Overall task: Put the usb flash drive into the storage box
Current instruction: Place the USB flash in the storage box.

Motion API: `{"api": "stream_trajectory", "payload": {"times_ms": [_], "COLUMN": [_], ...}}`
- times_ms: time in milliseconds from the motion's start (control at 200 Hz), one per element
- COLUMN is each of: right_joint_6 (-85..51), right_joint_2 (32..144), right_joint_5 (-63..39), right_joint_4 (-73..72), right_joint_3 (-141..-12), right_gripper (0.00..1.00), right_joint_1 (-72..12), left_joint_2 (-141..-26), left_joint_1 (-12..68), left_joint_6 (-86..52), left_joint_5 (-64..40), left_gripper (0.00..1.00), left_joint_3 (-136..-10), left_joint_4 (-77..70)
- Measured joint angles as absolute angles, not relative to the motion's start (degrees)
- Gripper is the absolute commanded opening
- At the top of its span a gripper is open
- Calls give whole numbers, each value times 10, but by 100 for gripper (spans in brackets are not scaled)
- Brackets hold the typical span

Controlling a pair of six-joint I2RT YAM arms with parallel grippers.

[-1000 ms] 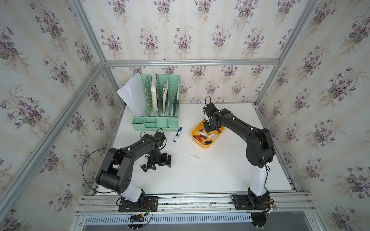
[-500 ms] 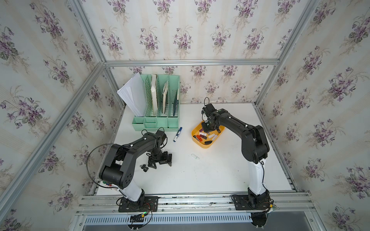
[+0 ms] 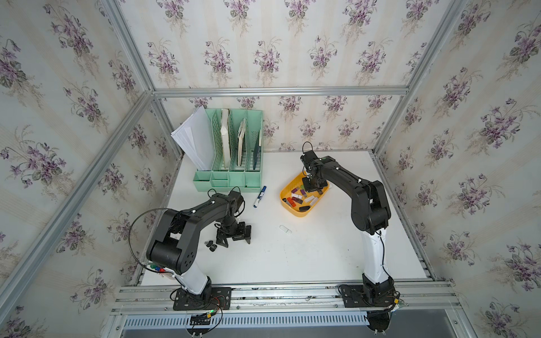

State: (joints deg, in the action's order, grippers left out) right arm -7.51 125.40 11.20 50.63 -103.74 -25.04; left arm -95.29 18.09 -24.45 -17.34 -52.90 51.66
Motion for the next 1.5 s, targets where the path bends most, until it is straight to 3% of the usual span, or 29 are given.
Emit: {"api": "stream_trajectory", "payload": {"times_ms": [415,964,1099,1254,1499], "right_joint_6": [-90,-88,-85,-75,-60], "right_joint_2": [1308,1333,1291,1167,1073], "right_joint_5": [183,185,168,118,50], "right_joint_4": [535,543,534,508,468], "right_joint_3": [-1087,-1121,-1089,-996,-884], "right_gripper": [20,21,35,49,59], "right_joint_1": [-241,-240,-248,-312,-444], "left_joint_2": [-956,-954,-949,-937,-918], "left_joint_1": [181,181,181,181,181], "left_joint_6": [-244,-244,-244,-244,-244], "left_joint_5": [-174,-174,-174,-174,-174], "left_gripper": [99,99,99,99,99], "left_joint_3": [-525,-518,-516,-507,-498], "left_joint_4": [516,511,508,501,489]}}
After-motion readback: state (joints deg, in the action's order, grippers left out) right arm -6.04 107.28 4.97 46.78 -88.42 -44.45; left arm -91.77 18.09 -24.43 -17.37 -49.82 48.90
